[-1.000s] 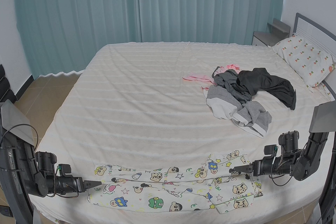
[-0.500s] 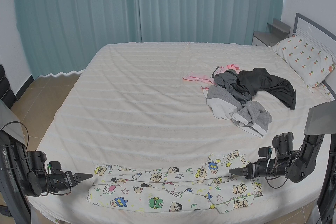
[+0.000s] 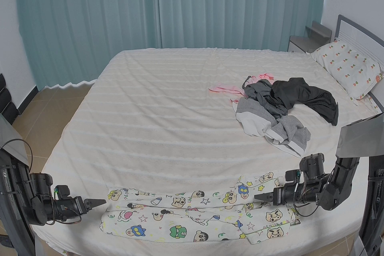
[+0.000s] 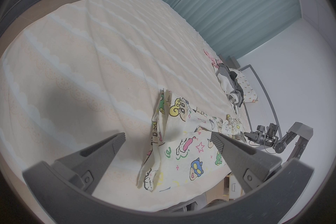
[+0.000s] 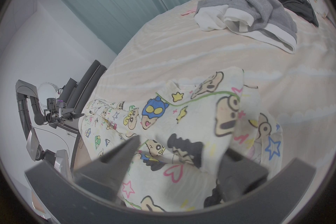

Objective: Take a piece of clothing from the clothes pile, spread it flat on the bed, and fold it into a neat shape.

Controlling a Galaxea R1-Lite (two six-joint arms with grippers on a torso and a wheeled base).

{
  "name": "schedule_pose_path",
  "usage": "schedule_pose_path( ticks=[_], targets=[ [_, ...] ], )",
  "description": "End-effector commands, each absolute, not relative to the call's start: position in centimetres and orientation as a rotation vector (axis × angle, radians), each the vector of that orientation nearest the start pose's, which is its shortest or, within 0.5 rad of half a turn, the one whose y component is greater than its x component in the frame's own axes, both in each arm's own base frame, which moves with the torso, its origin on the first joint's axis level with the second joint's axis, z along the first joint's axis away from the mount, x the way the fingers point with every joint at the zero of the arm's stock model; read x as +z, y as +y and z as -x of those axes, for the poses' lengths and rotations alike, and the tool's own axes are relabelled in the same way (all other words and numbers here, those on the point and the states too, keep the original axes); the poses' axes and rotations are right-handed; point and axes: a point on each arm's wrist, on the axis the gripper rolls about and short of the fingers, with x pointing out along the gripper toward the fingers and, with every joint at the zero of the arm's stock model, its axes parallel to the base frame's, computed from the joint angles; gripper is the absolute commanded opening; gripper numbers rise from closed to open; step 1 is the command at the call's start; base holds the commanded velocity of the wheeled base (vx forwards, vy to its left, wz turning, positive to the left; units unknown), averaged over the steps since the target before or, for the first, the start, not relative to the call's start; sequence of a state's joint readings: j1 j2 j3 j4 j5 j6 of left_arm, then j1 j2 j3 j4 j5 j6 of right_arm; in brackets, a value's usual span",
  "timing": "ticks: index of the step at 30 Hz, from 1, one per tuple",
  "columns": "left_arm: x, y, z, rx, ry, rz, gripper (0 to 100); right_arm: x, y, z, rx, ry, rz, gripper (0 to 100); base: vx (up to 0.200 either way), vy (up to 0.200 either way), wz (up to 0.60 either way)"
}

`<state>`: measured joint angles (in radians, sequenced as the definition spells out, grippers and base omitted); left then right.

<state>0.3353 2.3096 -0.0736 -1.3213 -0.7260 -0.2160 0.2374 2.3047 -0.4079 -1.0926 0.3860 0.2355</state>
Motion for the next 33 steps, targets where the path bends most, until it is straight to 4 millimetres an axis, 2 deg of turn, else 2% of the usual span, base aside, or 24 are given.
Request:
schedule_pose_path(
  ticks=[1,13,23,33],
  targets=[
    [-3.9,5.6,-20.5,-0.276,0.840,0.670,100,-4.5,7.3,-27.3,0.476,0.911,-0.281,0,0.000,0.000,0.00],
    [-3.9,5.6,-20.5,-0.277,0.841,0.669,100,-3.0,5.8,-25.3,0.451,0.910,-0.300,0,0.000,0.000,0.00],
    [-4.0,5.5,-20.3,-0.277,0.841,0.669,100,-3.1,4.4,-24.5,0.402,0.937,-0.321,0,0.000,0.000,0.00],
    [-4.0,5.5,-20.3,-0.277,0.841,0.668,100,-3.5,4.2,-23.3,0.401,0.981,-0.302,0,0.000,0.000,0.00]
  ],
)
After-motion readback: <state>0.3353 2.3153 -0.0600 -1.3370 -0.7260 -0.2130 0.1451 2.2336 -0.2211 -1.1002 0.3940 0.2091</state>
